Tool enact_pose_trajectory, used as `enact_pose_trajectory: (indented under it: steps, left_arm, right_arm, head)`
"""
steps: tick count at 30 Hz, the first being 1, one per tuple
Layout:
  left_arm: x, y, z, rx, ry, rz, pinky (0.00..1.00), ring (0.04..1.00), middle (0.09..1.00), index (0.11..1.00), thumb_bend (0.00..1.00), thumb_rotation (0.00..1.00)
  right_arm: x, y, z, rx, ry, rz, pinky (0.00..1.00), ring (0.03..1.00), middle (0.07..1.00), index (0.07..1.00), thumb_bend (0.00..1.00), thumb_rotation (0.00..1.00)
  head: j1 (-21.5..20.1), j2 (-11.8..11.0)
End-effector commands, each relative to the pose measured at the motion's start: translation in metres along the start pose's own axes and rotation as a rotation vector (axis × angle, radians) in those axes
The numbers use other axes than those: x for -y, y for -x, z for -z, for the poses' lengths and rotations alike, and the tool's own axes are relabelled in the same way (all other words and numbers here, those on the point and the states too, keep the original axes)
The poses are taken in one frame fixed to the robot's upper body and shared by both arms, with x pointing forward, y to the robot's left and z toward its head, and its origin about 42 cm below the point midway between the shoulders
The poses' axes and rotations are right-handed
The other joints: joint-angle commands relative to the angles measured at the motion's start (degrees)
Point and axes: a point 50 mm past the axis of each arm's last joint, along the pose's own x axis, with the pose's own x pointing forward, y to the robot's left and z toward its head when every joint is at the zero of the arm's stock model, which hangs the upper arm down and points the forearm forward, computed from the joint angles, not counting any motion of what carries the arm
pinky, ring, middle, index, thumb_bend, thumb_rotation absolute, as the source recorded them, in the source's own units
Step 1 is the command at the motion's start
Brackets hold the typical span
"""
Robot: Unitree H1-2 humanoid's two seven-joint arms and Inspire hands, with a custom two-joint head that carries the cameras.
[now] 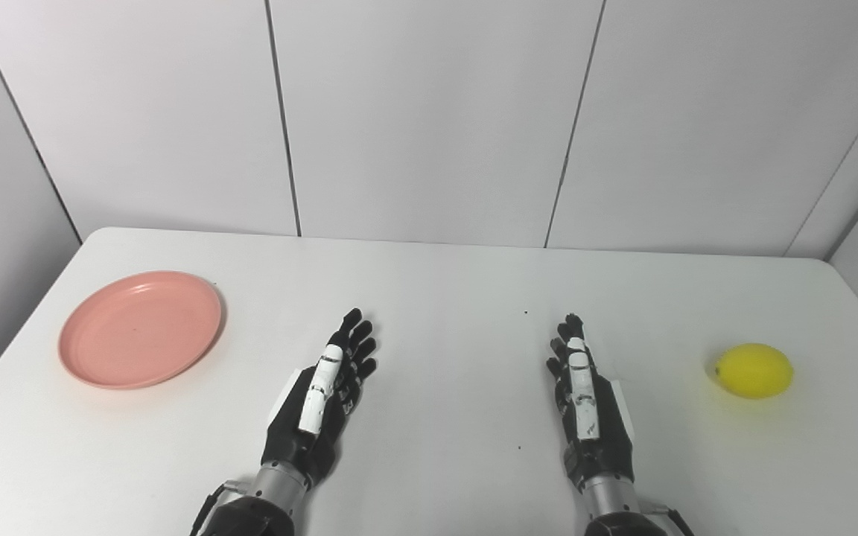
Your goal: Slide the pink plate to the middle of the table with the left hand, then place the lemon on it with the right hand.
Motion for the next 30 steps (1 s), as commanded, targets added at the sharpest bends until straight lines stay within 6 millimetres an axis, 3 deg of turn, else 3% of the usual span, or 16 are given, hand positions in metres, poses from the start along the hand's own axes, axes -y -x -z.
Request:
enact_pose_trajectory:
  steps: [1, 19, 30]
  left_arm:
    - [0.005, -0.004, -0.012, 0.061, 0.003, 0.018, 1.0, 1.0, 1.0, 1.0, 0.47, 1.0]
    - [0.005, -0.004, -0.012, 0.058, 0.004, 0.021, 1.0, 1.0, 1.0, 1.0, 0.47, 1.0]
    - [0.016, -0.008, -0.005, 0.063, 0.009, 0.013, 1.0, 1.0, 1.0, 1.0, 0.46, 1.0]
  right_arm:
    - [-0.007, -0.009, -0.014, 0.066, -0.007, -0.021, 1.0, 0.994, 1.0, 1.0, 0.29, 1.0]
    - [-0.007, -0.008, -0.014, 0.06, -0.006, -0.023, 1.0, 0.991, 0.999, 1.0, 0.29, 1.0]
    - [0.001, -0.007, -0.014, 0.06, 0.015, -0.022, 1.0, 0.993, 1.0, 1.0, 0.29, 1.0]
  head:
    - [0.1, 0.1]
    - [0.3, -0.1]
    - [5.4, -2.6]
